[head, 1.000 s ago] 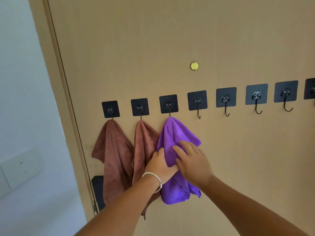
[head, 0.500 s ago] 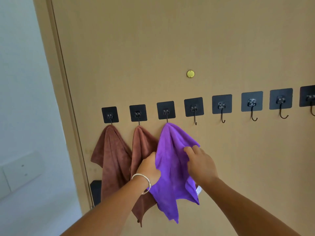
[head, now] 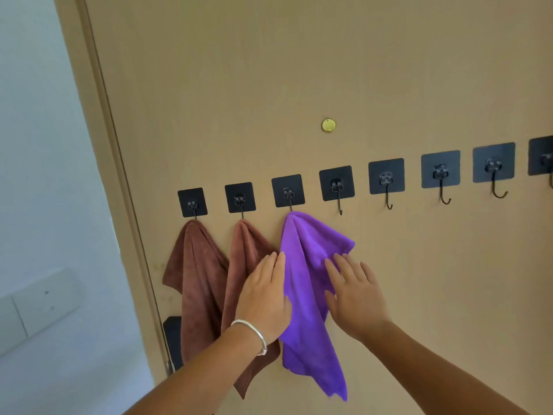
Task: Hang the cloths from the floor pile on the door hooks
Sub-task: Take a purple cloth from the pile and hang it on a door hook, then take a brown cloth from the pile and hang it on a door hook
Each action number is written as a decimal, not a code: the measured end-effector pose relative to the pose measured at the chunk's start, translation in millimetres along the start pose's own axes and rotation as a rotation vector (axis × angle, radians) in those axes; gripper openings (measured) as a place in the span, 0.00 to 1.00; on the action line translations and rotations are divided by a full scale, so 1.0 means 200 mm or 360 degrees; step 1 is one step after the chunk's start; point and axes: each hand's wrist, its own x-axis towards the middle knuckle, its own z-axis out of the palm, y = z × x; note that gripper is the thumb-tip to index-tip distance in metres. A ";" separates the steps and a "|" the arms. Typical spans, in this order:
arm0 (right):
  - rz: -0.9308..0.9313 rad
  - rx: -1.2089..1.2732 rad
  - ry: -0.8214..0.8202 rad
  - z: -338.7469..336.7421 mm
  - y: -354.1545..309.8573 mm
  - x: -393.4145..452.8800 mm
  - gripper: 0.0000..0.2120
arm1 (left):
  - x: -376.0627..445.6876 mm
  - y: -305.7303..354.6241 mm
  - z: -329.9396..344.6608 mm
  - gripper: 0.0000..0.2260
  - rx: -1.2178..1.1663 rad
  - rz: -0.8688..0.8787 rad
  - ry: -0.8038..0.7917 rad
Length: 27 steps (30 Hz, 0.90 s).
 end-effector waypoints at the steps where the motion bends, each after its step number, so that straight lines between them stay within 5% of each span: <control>1: 0.0041 0.0051 0.0009 -0.02 0.00 -0.02 0.28 | -0.03 0.00 -0.02 0.33 0.0115 0.0049 -0.0007; 7: 0.0376 0.0304 0.0044 -0.11 0.06 -0.27 0.28 | -0.17 0.11 0.01 0.30 0.0065 0.0176 0.0013; 13: 0.0770 0.0125 -0.0166 -0.23 0.16 -0.69 0.27 | -0.19 0.35 0.14 0.29 -0.0289 0.0449 -0.0002; 27: 0.1864 -0.0509 -0.0251 -0.74 0.00 -1.43 0.27 | -0.41 0.96 0.43 0.31 -0.0882 0.1409 -0.0473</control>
